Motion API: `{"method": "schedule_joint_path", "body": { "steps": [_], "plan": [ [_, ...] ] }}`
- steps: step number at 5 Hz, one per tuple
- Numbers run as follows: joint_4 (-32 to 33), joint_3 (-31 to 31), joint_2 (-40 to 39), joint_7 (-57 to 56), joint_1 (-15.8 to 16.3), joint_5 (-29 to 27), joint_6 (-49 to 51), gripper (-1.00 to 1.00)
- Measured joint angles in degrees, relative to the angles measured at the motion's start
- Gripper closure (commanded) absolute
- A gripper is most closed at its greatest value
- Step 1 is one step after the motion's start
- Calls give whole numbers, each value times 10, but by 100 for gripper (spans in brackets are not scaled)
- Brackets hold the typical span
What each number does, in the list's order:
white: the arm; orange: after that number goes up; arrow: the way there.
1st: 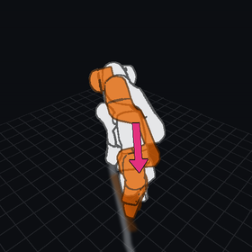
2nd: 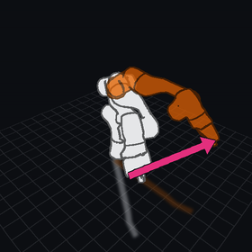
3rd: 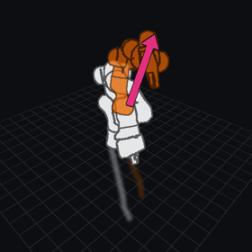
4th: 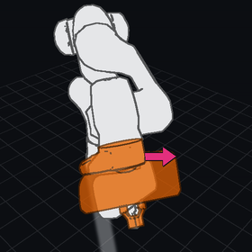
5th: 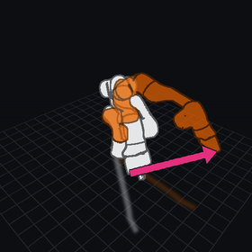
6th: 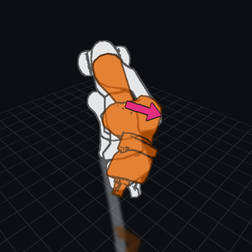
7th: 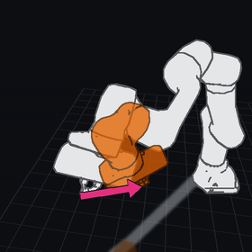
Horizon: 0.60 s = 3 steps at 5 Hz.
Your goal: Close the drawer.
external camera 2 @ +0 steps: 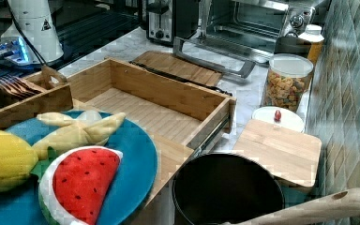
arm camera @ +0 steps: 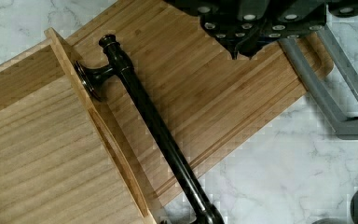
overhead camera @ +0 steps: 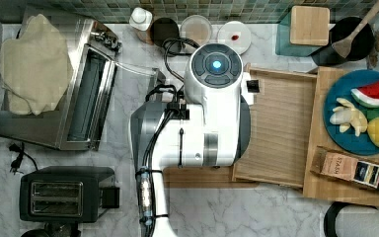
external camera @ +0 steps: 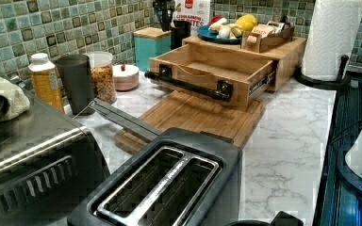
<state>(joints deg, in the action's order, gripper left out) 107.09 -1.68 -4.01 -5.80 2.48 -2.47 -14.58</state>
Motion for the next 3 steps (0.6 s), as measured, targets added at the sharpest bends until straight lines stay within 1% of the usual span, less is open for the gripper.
{"method": "schedule_joint_path", "body": {
  "steps": [2, 3],
  "plan": [
    [8, 0, -3, 0, 1, -1, -3, 100],
    [22, 0, -3, 0, 3, 1, -28, 100]
  ]
}}
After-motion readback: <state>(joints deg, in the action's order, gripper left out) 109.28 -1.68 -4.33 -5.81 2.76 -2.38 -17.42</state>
